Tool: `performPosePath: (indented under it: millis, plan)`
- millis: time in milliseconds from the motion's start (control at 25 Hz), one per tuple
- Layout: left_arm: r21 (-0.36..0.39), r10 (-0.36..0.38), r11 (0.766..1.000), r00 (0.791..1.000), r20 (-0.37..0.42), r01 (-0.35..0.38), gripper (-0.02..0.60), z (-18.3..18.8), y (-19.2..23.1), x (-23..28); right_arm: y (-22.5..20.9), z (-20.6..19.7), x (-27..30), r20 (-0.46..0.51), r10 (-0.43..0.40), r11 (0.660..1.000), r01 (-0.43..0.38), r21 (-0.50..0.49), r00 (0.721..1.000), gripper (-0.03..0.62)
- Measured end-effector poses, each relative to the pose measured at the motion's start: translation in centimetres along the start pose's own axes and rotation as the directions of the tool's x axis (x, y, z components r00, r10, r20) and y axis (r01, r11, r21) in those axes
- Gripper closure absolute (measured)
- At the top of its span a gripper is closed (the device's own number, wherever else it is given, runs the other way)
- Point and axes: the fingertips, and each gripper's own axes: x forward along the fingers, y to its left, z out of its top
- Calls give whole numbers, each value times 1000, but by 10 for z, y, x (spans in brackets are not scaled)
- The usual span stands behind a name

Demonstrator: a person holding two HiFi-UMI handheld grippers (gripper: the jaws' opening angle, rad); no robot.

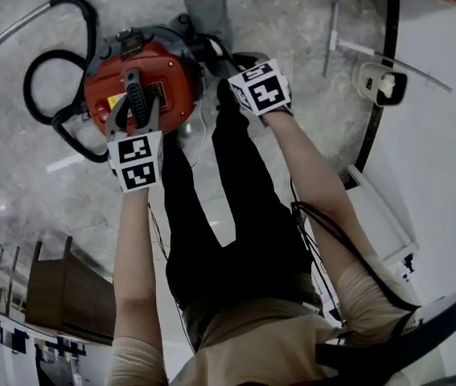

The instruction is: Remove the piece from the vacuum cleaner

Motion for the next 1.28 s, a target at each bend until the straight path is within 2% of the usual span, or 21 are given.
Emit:
performPosePath:
  millis: [200,440,520,600,720,880,1000,1040,1080,1160,1200,1280]
  plan:
    - [-4,-34,999,999,-7,34,362,8,-21,6,-16,-10,-17,-28,-28,1000,28,-4,999,563]
    - [-7,-33,999,999,-6,33,362,8,-20,4,-13,-11,-15,-44,-5,1000,4,-20,999,563]
    - [-1,-46,999,999,-9,46,362,10,-23,7,-18,-11,-17,-37,1,1000,-1,22,999,563]
    - [-3,-48,999,999,-7,48,362,8,-20,8,-18,-9,-15,-9,39,988,-38,149,999,563]
    - [-1,-37,999,999,-9,37,362,5,-16,4,-14,-7,-13,35,129,915,-132,381,991,560]
    - [-2,-48,999,999,-17,48,362,6,-21,7,-18,-9,-16,58,169,845,-175,505,984,557]
    - [-3,-49,999,999,-23,48,362,4,-18,7,-18,-11,-13,109,212,736,-232,636,971,548]
    - [-1,-46,999,999,-25,46,362,4,-17,6,-17,-10,-13,124,226,706,-250,663,966,546]
    - [-1,-44,999,999,-25,44,362,4,-17,6,-16,-10,-13,131,236,689,-261,676,963,545]
    - [-3,-46,999,999,-24,46,362,6,-20,5,-17,-10,-15,126,244,696,-263,668,962,545]
    - [-3,-46,999,999,-23,46,362,7,-21,5,-17,-9,-16,115,242,715,-257,650,963,545]
    - [-3,-45,999,999,-23,44,362,8,-21,5,-17,-8,-16,74,231,784,-231,576,970,546]
